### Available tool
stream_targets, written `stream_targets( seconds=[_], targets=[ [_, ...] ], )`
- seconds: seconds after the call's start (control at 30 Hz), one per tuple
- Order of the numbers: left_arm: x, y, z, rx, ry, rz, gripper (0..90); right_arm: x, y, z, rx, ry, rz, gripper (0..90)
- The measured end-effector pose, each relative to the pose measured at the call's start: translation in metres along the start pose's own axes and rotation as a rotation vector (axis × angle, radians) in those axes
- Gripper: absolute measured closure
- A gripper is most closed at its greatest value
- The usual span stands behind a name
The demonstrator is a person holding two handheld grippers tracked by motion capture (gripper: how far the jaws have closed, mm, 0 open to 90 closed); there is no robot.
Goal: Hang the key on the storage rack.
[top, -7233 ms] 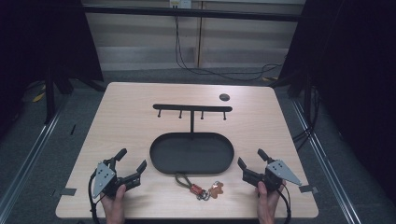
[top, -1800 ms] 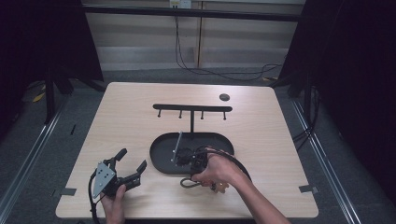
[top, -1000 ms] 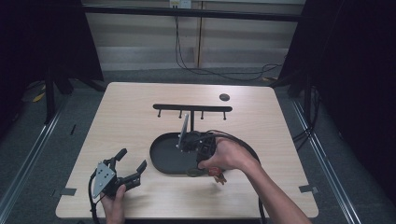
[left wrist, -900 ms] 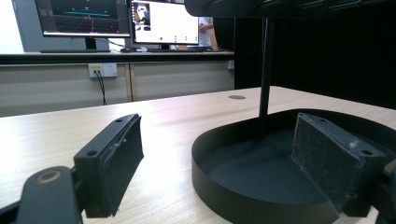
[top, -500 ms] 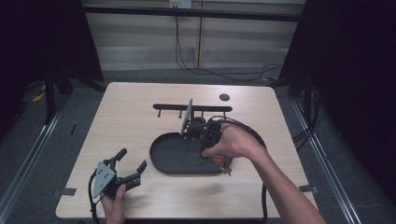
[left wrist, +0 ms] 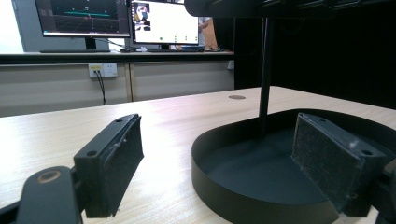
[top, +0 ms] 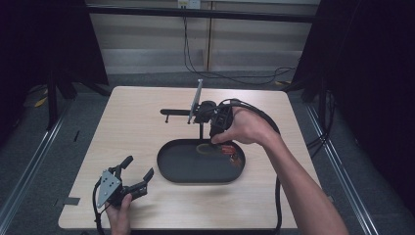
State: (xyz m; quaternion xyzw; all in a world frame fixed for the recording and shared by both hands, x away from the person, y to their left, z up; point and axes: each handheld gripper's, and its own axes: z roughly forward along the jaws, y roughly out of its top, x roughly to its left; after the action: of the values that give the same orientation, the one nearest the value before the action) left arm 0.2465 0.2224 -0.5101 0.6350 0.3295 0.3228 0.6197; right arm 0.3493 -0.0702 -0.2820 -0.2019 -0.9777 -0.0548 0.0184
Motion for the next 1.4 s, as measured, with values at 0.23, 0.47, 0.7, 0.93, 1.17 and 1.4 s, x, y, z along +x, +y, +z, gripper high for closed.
stream_targets(
  seconds=[0.23,0.47,0.7,0.93,1.17,1.4],
  targets=[
    [-0.001,0.0,0.0,-0.005,0.0,-0.011,16.0,-0.012,0.007,-0.007,-0.011,-0.008,0.017,86.1],
    [-0.001,0.0,0.0,-0.005,0.0,-0.008,16.0,-0.031,0.012,-0.012,-0.035,-0.023,0.031,86.1],
    [-0.001,0.0,0.001,-0.012,0.001,-0.009,16.0,-0.042,0.014,-0.018,-0.055,-0.047,0.065,86.1],
    [-0.001,0.0,0.001,-0.018,0.001,-0.017,16.0,-0.053,0.017,-0.022,-0.078,-0.066,0.082,86.0],
    [-0.001,0.0,0.001,-0.018,0.0,-0.018,16.0,-0.059,0.021,-0.013,-0.045,-0.086,0.089,86.0],
    [-0.001,0.0,0.001,-0.013,-0.001,-0.011,16.0,-0.064,0.02,-0.006,-0.035,-0.093,0.118,85.9]
  ],
)
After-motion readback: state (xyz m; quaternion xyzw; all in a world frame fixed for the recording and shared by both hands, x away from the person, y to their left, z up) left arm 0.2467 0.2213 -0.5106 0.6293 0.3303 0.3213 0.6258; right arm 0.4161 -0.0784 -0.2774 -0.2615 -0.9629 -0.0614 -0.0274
